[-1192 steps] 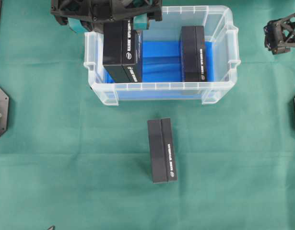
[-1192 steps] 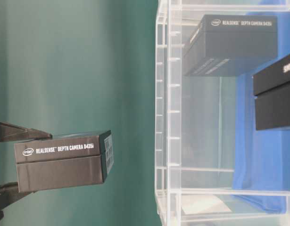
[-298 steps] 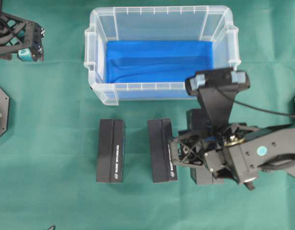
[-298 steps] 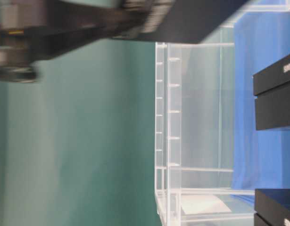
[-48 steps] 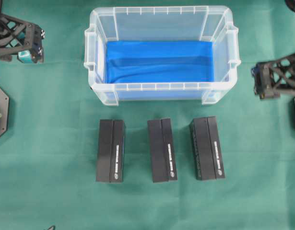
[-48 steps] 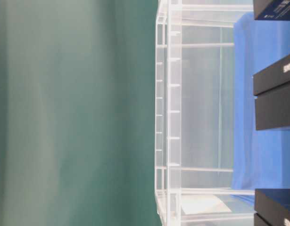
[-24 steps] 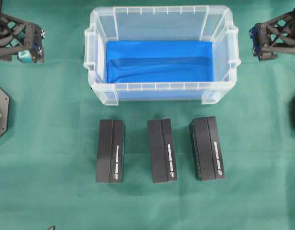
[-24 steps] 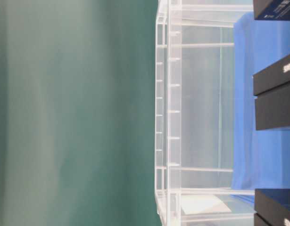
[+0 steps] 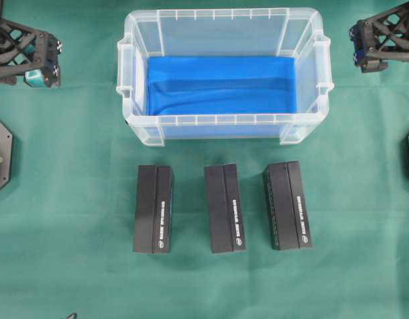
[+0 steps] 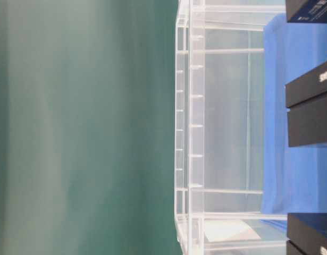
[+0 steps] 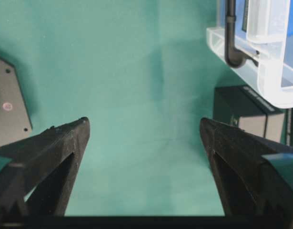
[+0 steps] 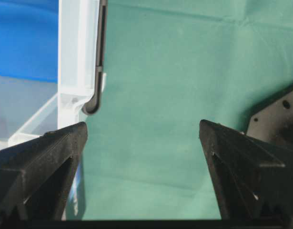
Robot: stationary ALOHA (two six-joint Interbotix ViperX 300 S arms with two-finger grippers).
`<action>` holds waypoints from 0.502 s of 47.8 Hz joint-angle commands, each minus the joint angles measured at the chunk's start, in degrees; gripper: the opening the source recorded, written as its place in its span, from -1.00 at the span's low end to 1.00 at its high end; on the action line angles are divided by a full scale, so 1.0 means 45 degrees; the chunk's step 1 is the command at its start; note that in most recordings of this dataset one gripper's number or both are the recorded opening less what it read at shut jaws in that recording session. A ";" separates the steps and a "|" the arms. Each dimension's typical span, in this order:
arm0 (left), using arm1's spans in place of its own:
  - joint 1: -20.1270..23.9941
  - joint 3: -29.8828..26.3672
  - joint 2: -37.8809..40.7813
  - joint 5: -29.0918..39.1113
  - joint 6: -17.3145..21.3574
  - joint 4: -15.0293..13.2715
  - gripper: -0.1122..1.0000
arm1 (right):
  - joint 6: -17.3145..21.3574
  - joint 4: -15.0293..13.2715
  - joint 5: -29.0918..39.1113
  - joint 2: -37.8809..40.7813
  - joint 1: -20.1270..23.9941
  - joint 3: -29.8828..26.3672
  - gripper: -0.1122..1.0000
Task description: Take out the box from the case.
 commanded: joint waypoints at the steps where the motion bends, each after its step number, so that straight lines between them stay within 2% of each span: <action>1: -0.0020 -0.0215 -0.0059 -0.0039 -0.0020 -0.0020 0.95 | 0.0000 0.0000 -0.0039 -0.0059 -0.0039 -0.0117 0.87; 24: -0.0078 -0.0215 -0.0098 -0.0039 -0.0020 -0.0020 0.95 | 0.0020 0.0117 -0.0039 -0.0059 -0.0039 -0.0098 0.87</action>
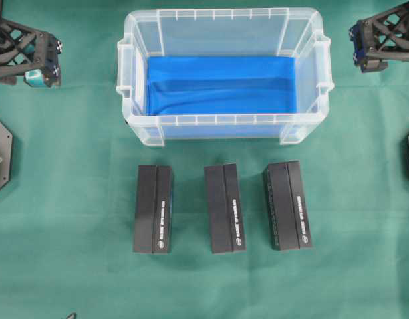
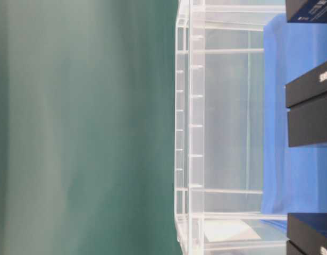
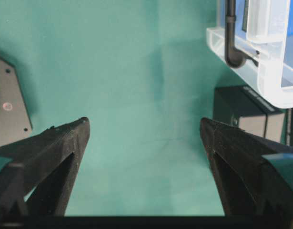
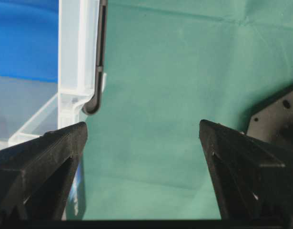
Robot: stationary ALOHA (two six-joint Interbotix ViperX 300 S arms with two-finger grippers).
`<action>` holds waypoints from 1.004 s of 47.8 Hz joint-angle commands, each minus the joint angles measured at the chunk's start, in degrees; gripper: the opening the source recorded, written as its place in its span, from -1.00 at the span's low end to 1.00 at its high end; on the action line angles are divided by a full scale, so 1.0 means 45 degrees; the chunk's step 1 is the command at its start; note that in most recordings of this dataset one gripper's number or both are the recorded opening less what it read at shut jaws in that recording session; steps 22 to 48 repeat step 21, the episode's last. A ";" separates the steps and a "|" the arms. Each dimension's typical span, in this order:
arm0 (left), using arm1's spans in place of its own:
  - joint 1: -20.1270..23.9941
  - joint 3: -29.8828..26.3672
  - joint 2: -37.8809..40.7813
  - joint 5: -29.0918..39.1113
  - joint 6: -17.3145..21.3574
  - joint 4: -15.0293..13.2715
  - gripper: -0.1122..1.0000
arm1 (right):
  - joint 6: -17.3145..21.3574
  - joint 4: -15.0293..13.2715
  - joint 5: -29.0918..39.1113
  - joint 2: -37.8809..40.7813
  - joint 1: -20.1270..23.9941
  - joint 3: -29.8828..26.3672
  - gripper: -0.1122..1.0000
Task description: Take out the box from the case.
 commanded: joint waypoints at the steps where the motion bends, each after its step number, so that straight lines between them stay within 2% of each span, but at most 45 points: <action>1: -0.0059 -0.0215 -0.0078 -0.0020 -0.0020 -0.0020 0.95 | 0.0020 0.0117 -0.0020 -0.0059 -0.0020 -0.0098 0.87; 48: -0.0156 -0.0215 -0.0078 0.0000 -0.0039 -0.0020 0.95 | 0.0039 0.0137 -0.0039 -0.0059 0.0020 -0.0098 0.86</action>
